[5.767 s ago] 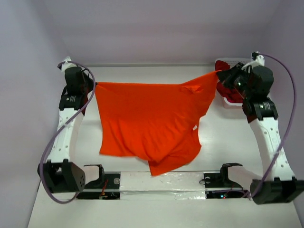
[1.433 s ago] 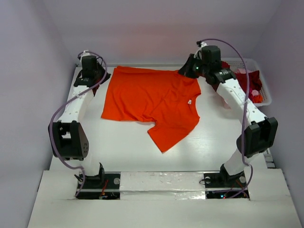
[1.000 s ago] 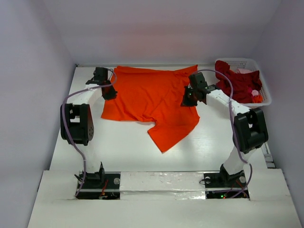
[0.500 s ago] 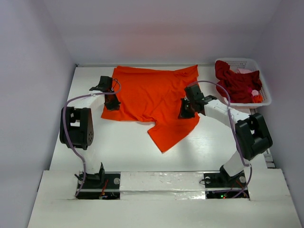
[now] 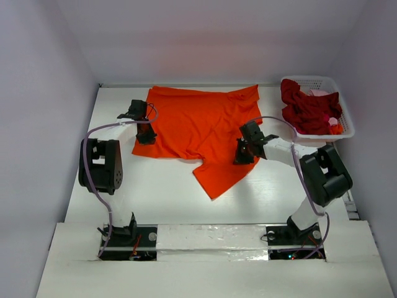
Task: Fold and stack the t-shirts
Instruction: Flatten out the tshirt
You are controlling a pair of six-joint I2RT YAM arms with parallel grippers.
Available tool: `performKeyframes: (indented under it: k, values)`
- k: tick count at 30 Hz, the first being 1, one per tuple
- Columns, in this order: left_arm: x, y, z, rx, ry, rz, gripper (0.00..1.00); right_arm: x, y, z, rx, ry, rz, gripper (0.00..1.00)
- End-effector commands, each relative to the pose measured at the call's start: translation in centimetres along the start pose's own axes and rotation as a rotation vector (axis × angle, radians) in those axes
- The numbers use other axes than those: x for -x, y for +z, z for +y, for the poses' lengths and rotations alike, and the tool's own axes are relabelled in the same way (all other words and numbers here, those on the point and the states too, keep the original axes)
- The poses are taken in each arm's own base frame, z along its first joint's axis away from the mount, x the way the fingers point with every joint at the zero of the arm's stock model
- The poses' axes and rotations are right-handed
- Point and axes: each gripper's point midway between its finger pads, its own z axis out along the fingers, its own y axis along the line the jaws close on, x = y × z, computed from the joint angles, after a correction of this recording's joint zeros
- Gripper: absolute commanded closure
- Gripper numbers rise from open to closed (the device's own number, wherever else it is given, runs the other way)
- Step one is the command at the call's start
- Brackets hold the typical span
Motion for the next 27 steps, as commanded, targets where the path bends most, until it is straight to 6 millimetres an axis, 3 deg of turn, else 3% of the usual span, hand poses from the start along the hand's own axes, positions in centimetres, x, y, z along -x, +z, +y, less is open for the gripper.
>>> performKeyframes:
  k: [1,8,15,19,23,27]
  values:
    - [-1.3,0.4,1.1,0.062,-0.001,0.055,1.00,0.0,0.0,1.7,0.064,0.009,-0.037,1.00]
    - [-3.3,1.0,3.0,0.144,0.029,0.141,1.00,-2.8,-1.1,1.8,0.086,0.004,-0.011,1.00]
    - [-3.7,1.3,3.6,0.158,0.030,0.131,1.00,-3.6,-2.1,1.8,0.098,0.025,-0.021,1.00]
    - [-5.4,1.5,3.9,0.155,0.018,0.187,1.00,-4.2,-2.6,1.7,0.093,0.021,-0.010,1.00]
    - [-6.9,0.8,4.0,0.132,0.009,0.223,1.00,-4.4,-4.3,2.0,0.105,0.008,-0.017,1.00]
    - [-7.0,0.3,4.5,0.150,0.024,0.215,1.00,-4.2,-6.1,2.2,0.122,0.004,-0.040,1.00]
